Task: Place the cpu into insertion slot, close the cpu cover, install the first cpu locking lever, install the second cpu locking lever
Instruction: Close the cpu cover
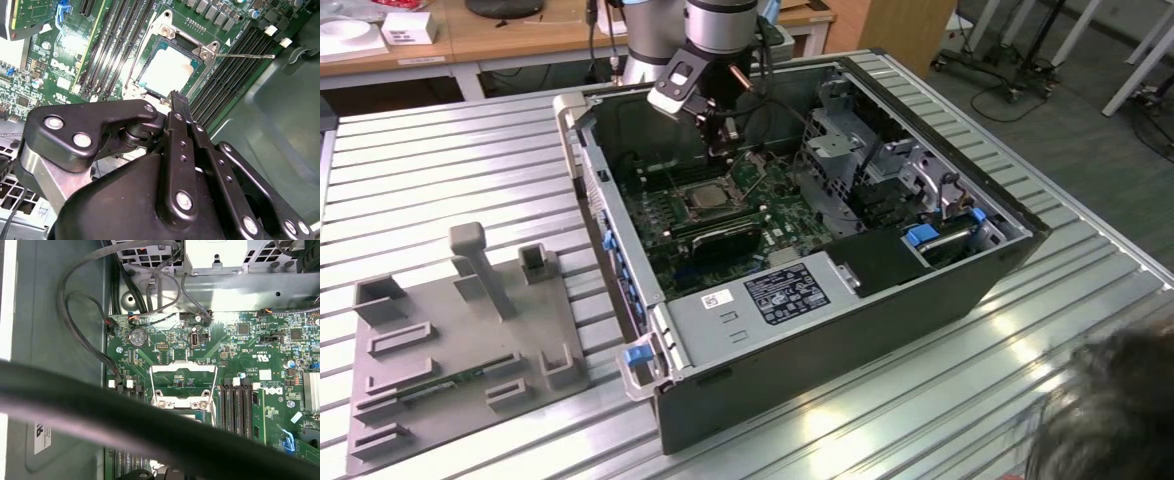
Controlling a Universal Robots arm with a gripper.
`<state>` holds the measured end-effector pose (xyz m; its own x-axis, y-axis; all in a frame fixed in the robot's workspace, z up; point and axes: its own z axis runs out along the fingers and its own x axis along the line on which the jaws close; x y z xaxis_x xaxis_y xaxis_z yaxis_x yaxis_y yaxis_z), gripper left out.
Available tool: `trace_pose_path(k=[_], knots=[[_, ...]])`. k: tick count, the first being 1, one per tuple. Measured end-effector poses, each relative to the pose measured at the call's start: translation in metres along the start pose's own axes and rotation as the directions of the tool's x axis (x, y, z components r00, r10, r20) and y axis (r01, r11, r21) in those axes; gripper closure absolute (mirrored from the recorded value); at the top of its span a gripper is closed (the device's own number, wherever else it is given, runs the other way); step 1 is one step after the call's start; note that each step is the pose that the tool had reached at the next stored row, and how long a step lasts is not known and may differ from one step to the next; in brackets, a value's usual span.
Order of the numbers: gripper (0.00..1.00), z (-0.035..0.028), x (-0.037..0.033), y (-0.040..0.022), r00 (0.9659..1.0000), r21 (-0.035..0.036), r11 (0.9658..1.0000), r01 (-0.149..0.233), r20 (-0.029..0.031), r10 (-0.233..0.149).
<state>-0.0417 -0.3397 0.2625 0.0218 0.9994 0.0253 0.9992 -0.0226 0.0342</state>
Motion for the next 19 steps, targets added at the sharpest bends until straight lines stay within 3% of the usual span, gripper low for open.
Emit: trace_pose_path(k=[19], knots=[[0.89, -0.0038, 0.0001, 0.0001, 1.0000, -0.0001, 1.0000, 0.000, -0.0002, 0.000]])
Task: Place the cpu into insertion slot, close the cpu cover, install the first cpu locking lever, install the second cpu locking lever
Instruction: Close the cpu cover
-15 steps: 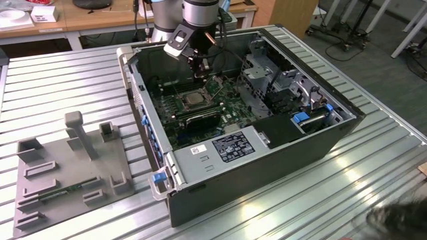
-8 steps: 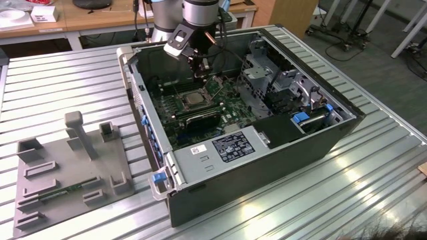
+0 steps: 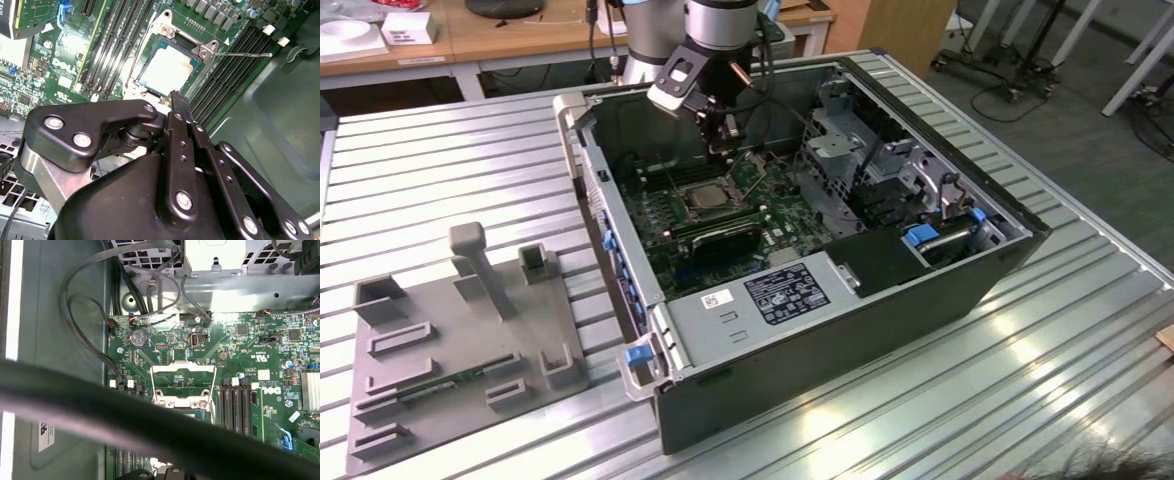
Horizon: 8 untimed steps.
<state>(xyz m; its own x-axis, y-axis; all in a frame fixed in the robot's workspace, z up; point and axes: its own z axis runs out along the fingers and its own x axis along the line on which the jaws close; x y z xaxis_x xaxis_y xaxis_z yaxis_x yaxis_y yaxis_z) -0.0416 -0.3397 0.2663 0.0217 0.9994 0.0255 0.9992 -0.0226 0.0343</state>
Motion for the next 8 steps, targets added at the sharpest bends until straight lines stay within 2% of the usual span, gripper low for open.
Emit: trace_pose_path(k=[8], knots=[[0.89, -0.0009, 0.0000, 0.0000, 1.0000, 0.0003, 1.0000, 0.000, 0.0006, 0.000]])
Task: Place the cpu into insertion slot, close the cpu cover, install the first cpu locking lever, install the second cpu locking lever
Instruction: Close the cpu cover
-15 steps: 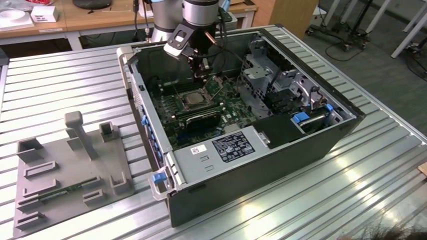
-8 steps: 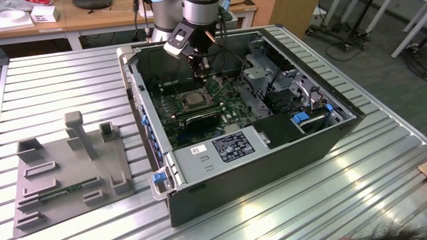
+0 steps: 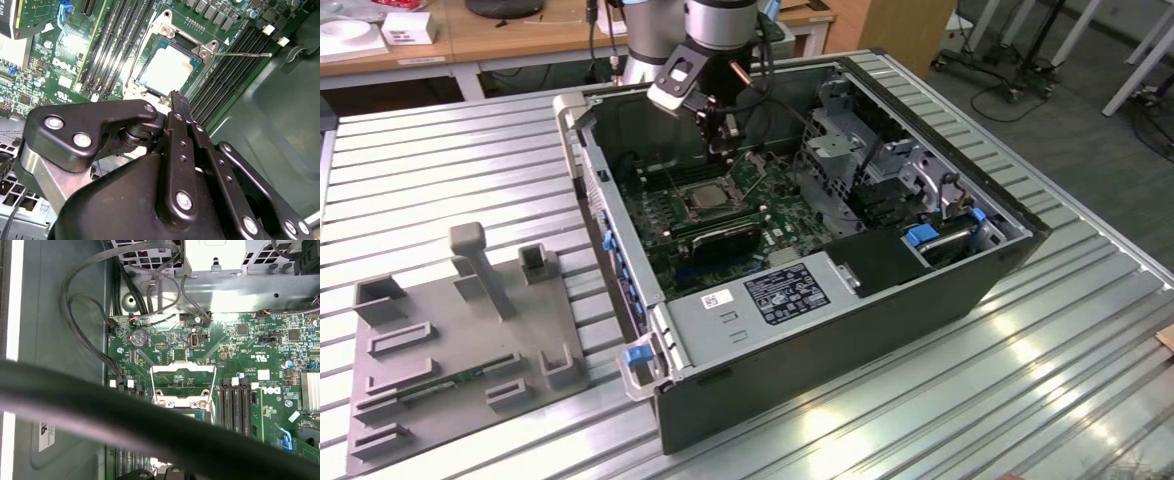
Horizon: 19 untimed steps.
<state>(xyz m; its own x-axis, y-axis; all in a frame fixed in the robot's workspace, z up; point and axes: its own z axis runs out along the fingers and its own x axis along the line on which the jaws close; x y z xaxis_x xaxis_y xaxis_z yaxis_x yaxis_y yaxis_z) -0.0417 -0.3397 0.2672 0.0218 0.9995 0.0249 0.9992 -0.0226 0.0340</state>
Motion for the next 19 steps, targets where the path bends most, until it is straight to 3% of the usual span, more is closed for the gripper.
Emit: trace_pose_path(k=[19], knots=[[0.89, -0.0025, 0.0001, 0.0001, 1.0000, -0.0002, 1.0000, 0.000, -0.0004, 0.000]])
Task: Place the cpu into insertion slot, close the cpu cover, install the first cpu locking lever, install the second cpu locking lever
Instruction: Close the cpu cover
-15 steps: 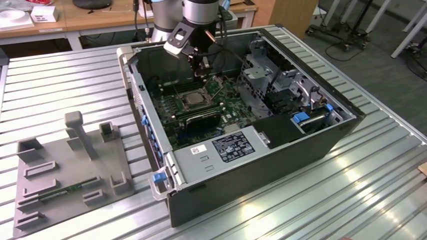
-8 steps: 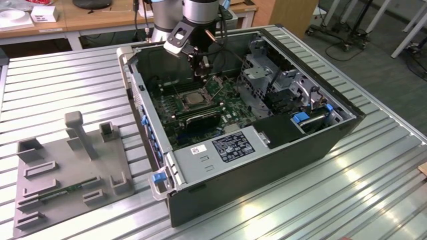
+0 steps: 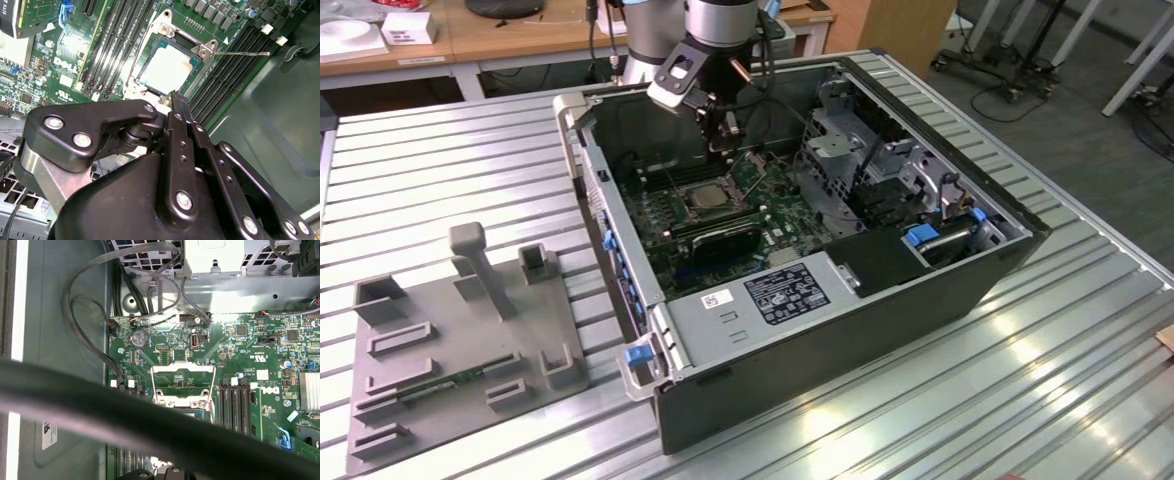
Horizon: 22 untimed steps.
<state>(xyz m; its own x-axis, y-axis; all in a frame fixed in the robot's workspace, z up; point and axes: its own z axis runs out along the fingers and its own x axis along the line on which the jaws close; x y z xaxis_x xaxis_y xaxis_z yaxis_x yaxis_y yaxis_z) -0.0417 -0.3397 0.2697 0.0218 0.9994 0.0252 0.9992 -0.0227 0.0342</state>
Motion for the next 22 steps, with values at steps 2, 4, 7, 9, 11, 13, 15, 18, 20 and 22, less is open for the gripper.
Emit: trace_pose_path(k=[2, 4, 7, 9, 11, 13, 15, 18, 20, 22], knots=[[0.89, 0.0000, 0.0000, 0.0000, 1.0000, -0.0001, 1.0000, 0.000, -0.0001, 0.000], [0.89, -0.0001, 0.0000, 0.0002, 1.0000, 0.0000, 1.0000, 0.000, 0.0000, 0.000], [0.89, -0.0001, 0.0000, 0.0019, 1.0000, 0.0001, 1.0000, 0.000, 0.0001, 0.000], [0.89, 0.0000, 0.0001, 0.0043, 1.0000, 0.0001, 1.0000, 0.000, 0.0001, 0.000], [0.89, 0.0002, 0.0002, 0.0076, 1.0000, 0.0000, 1.0000, 0.000, 0.0000, 0.000], [0.89, 0.0004, 0.0003, 0.0116, 1.0000, 0.0000, 1.0000, 0.000, 0.0000, 0.000], [0.89, 0.0006, 0.0003, 0.0160, 1.0000, 0.0000, 1.0000, 0.000, -0.0001, 0.000], [0.89, 0.0010, 0.0005, 0.0232, 1.0000, 0.0000, 1.0000, 0.000, 0.0000, 0.000], [0.89, 0.0012, 0.0006, 0.0284, 1.0000, 0.0000, 1.0000, 0.000, -0.0001, 0.000], [0.89, 0.0015, 0.0007, 0.0340, 1.0000, 0.0000, 1.0000, 0.000, 0.0000, 0.000]])
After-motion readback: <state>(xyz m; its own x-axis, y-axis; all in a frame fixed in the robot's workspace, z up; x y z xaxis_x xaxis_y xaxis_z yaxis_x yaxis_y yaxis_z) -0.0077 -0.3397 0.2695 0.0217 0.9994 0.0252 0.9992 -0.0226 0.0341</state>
